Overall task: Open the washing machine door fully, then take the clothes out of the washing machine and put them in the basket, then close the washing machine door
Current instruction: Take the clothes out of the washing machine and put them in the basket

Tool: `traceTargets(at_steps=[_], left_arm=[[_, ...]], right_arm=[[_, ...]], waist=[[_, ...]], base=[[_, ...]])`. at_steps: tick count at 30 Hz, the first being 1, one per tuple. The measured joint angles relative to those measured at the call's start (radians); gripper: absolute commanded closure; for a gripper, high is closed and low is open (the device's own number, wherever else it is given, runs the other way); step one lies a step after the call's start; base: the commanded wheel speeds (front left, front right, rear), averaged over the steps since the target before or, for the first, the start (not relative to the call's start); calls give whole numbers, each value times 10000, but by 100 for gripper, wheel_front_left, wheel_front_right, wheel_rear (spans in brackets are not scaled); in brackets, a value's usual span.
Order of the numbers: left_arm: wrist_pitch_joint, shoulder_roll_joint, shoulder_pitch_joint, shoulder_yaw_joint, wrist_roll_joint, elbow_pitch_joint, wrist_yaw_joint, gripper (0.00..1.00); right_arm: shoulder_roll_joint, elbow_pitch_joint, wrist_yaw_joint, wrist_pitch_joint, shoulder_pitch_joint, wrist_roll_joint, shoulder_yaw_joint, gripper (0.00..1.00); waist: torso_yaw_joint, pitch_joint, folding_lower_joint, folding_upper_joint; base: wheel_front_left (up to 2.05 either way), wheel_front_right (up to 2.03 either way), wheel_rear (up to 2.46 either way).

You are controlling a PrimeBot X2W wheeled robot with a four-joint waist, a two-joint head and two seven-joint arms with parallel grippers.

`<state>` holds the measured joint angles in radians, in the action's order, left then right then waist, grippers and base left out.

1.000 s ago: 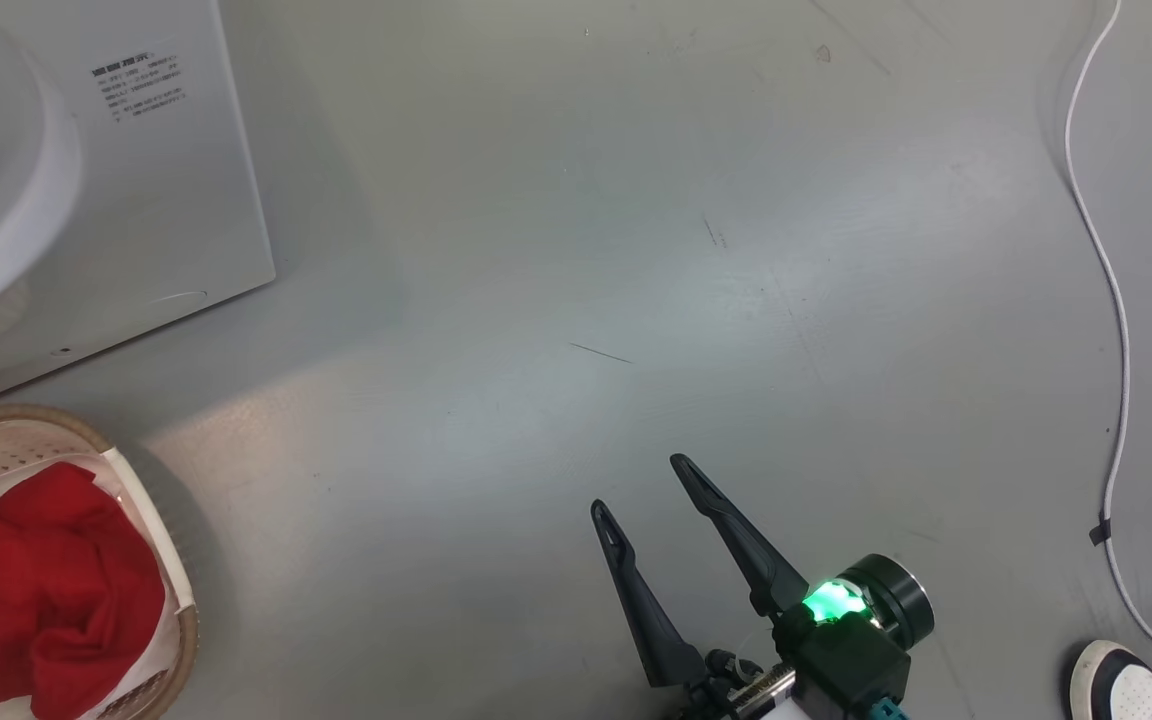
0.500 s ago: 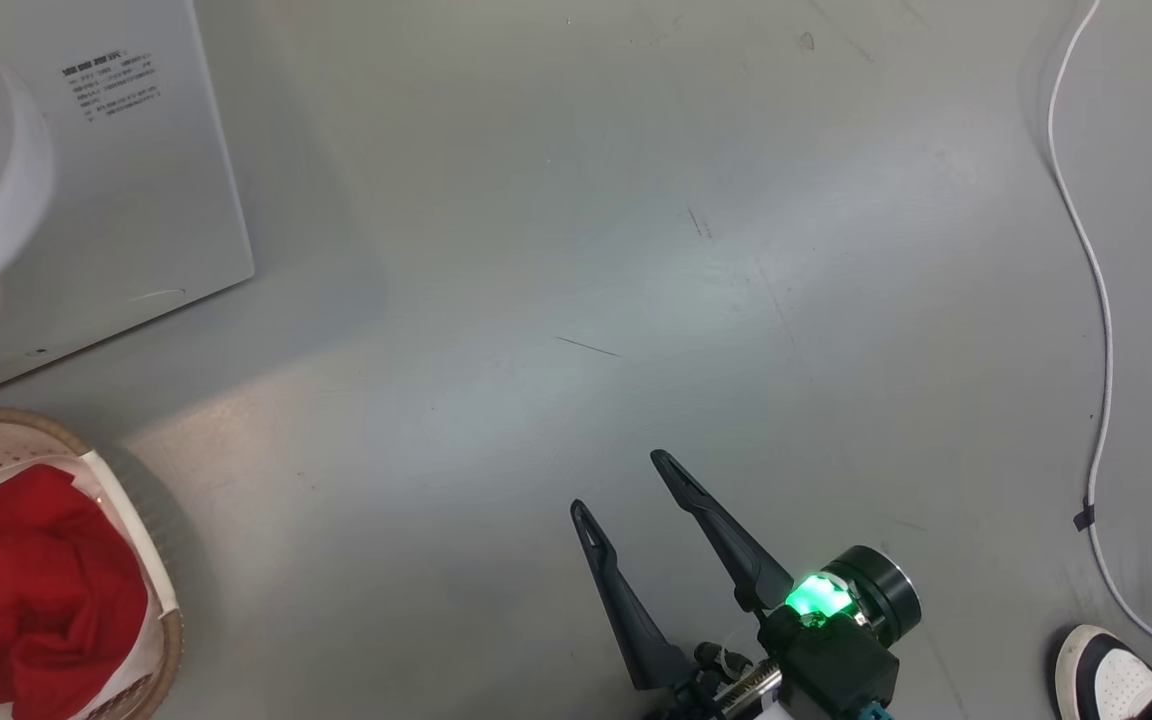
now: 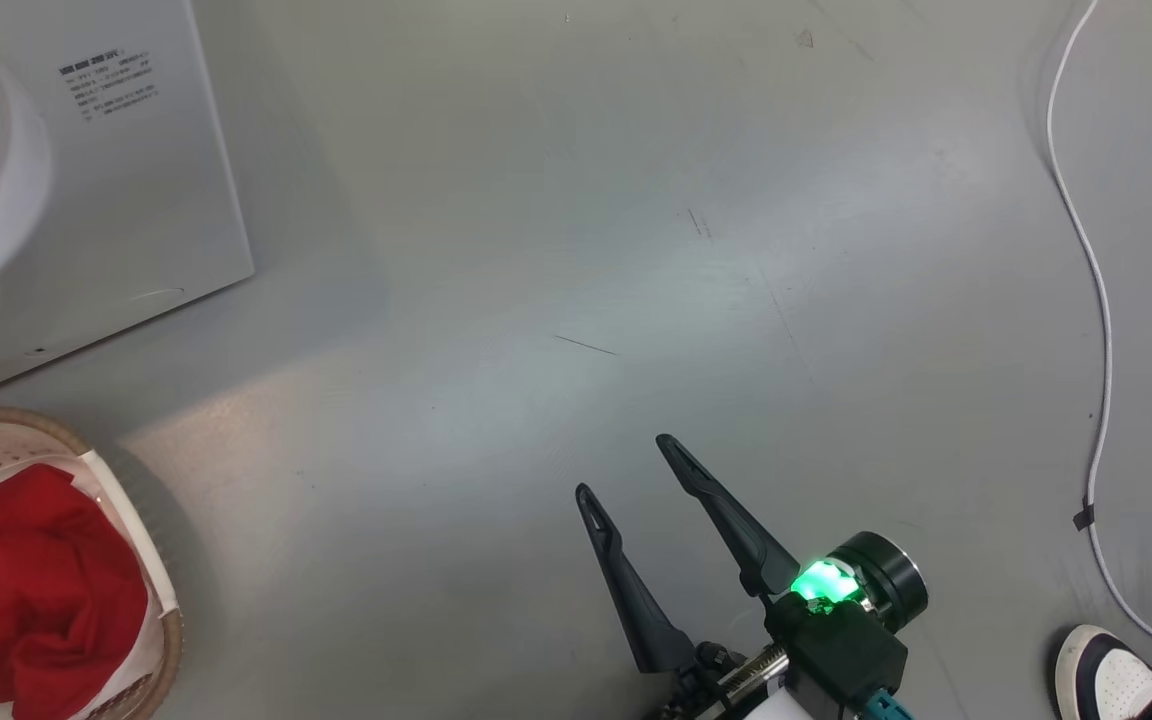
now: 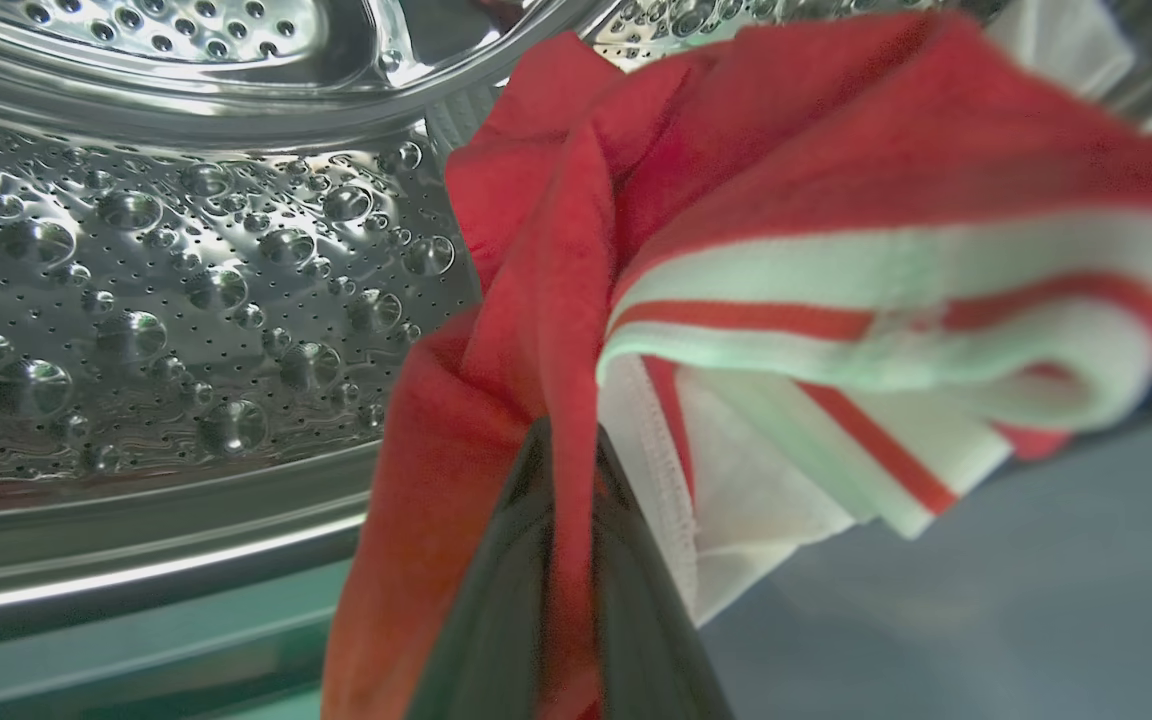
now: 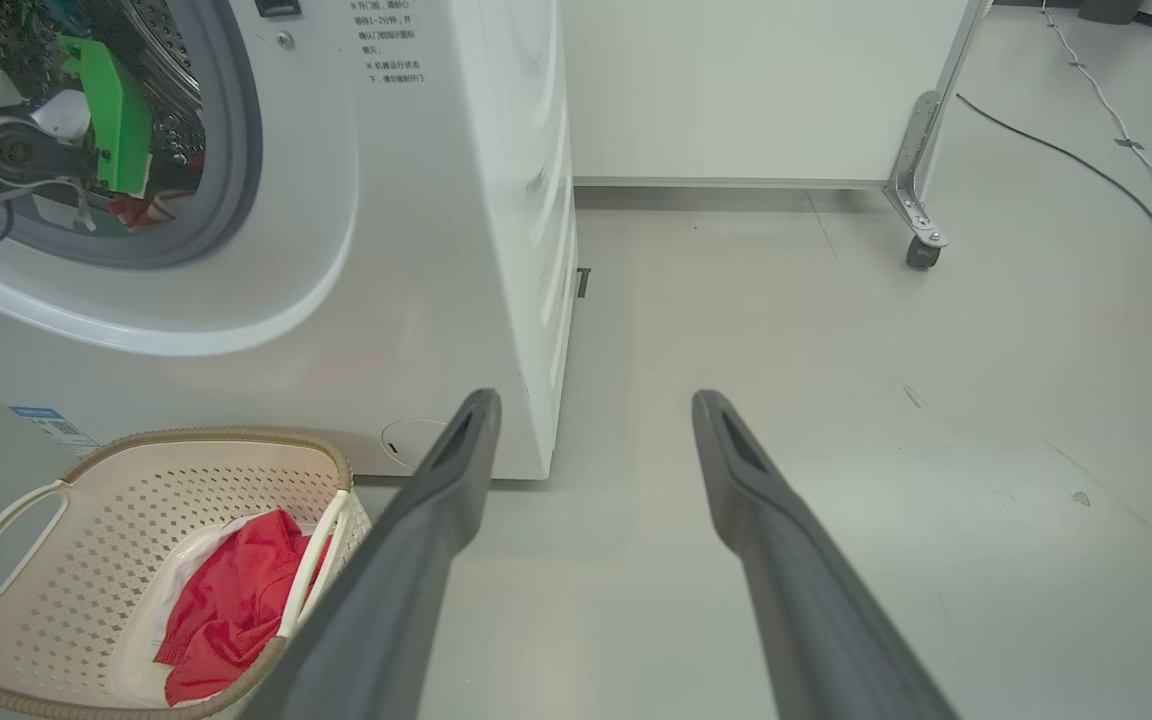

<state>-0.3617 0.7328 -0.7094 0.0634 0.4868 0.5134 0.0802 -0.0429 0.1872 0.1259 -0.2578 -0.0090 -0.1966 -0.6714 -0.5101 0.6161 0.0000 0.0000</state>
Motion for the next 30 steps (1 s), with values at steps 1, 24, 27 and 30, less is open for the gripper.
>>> traceTargets(at_steps=[1,24,27,30], left_arm=[[71,-46,-19,23,-2,23,33,100],[2644,-2174,105,665,161,1131,282,100],[3032,-2506,544,798,174,1323,320,100],[3371,-2836,822,936,322,1444,374,100]], right_arm=[[-2,-2,0,0,-15,0,59,0],[-13,-836,0,0,-284,161,1511,0],[-15,-1035,0,0,-284,161,1611,0],[-19,-1229,0,0,-284,161,1743,0]], waist=[[16,-23,0,0],[1076,-1497,0,0],[1324,-1798,0,0],[1593,-2101,0,0]], base=[[0,0,0],[0,0,0],[0,0,0],[0,0,0]])
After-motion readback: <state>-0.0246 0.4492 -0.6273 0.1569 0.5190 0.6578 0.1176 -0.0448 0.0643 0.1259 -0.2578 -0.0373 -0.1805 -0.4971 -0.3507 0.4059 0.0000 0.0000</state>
